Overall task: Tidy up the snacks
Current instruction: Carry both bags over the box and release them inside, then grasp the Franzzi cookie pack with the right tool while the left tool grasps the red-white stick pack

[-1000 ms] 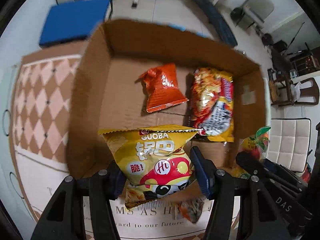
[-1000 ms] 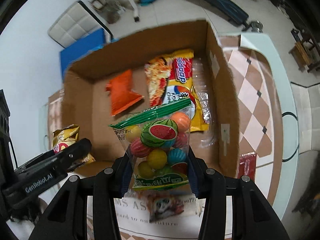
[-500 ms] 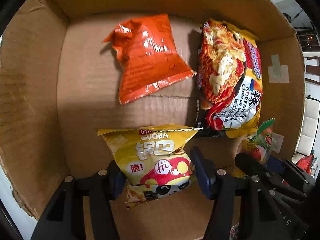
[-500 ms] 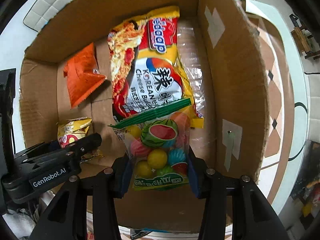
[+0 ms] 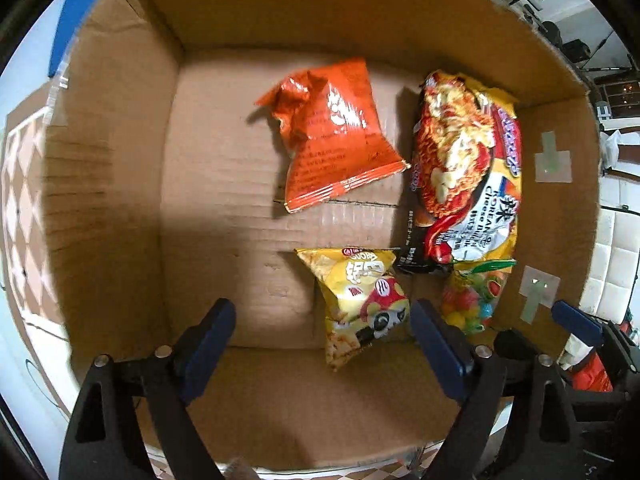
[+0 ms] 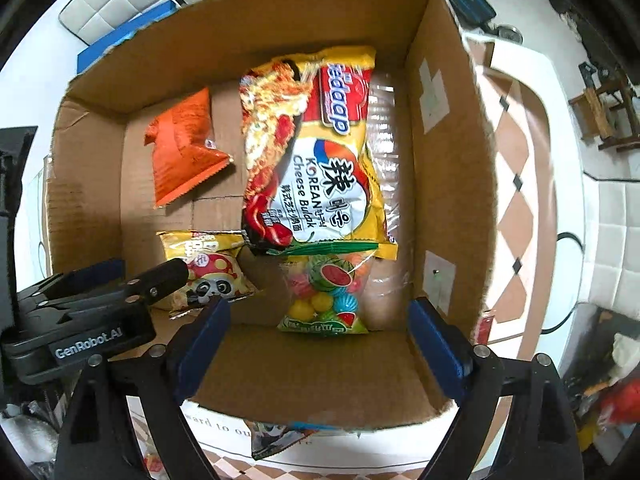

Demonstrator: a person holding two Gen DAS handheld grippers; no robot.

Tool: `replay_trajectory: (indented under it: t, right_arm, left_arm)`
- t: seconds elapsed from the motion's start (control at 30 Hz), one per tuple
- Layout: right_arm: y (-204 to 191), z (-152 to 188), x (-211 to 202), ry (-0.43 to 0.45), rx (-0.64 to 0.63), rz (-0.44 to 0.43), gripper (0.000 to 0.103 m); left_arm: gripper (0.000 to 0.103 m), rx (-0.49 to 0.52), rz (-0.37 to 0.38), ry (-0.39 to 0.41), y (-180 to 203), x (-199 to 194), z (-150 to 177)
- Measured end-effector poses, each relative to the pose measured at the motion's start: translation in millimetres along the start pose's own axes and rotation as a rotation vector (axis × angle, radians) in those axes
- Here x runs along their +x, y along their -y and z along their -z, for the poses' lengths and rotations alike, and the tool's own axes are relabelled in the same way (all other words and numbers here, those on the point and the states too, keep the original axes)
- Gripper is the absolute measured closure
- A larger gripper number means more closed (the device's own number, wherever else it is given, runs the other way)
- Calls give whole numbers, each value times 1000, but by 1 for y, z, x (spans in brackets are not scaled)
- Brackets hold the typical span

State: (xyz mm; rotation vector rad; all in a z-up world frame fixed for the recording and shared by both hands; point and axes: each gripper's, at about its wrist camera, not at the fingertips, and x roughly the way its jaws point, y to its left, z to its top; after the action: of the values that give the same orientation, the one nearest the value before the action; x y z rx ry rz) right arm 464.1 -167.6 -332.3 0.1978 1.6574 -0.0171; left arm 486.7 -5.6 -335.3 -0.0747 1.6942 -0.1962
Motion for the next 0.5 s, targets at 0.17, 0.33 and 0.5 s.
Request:
replay_trajectory:
  t: [0.17, 0.33, 0.5]
  right_arm:
    - [4, 11, -36, 73, -16, 8, 10]
    - [2, 35, -66, 146, -37, -1, 9]
    - [12, 76, -77, 151, 42, -73, 9]
  left_arm:
    - [14, 13, -15, 95, 0, -40, 20]
    - [14, 20, -39, 230, 6, -90, 45]
    - [14, -6, -90, 353, 1, -114, 77]
